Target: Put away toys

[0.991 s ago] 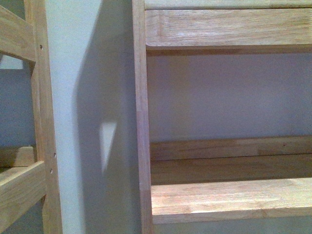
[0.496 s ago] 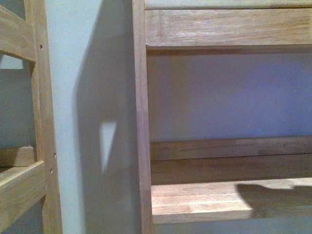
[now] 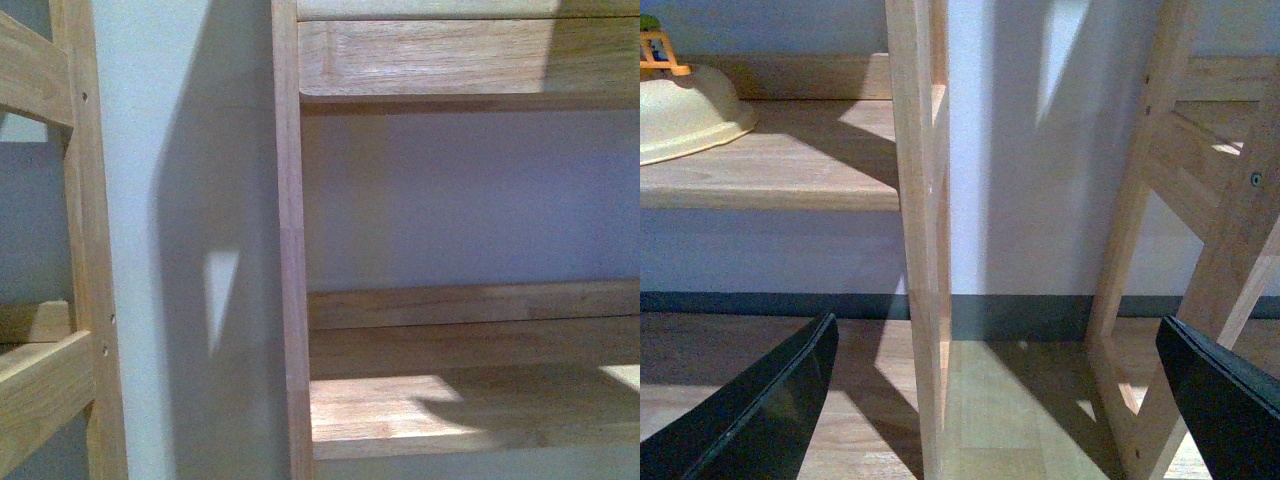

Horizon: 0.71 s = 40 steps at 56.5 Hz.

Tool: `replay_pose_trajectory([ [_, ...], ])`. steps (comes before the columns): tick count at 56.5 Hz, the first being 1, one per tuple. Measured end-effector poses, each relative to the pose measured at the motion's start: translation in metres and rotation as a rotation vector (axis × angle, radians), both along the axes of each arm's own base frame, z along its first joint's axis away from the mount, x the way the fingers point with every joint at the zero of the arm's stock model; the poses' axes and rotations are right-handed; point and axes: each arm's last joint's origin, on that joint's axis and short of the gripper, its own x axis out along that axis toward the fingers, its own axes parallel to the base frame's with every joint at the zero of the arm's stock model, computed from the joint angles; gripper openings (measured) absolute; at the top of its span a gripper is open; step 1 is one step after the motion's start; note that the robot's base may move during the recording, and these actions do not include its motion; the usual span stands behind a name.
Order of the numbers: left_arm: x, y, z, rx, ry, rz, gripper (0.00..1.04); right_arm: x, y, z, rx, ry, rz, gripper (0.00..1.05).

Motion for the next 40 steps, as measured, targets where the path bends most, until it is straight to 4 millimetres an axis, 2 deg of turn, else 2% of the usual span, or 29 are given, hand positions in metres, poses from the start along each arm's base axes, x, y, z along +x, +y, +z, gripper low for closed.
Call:
replay_pose_trajectory([
  [8, 0.000, 0.000, 0.000, 0.000, 0.000, 0.000, 0.98, 0.034, -0.002, 0.022, 0.024, -0.008, 0.041, 0.07],
  [22, 0.000, 0.000, 0.000, 0.000, 0.000, 0.000, 0.98, 0.087, 0.001, 0.046, 0.091, 0.014, 0.153, 0.07],
  [28, 0.000, 0.000, 0.000, 0.000, 0.000, 0.000, 0.98, 0.115, 0.005, 0.058, 0.173, 0.047, 0.250, 0.07],
  [34, 0.000, 0.000, 0.000, 0.000, 0.000, 0.000, 0.98, 0.133, 0.006, 0.062, 0.260, 0.080, 0.317, 0.07],
  [40, 0.000, 0.000, 0.000, 0.000, 0.000, 0.000, 0.98, 0.161, 0.009, 0.062, 0.375, 0.112, 0.368, 0.07],
])
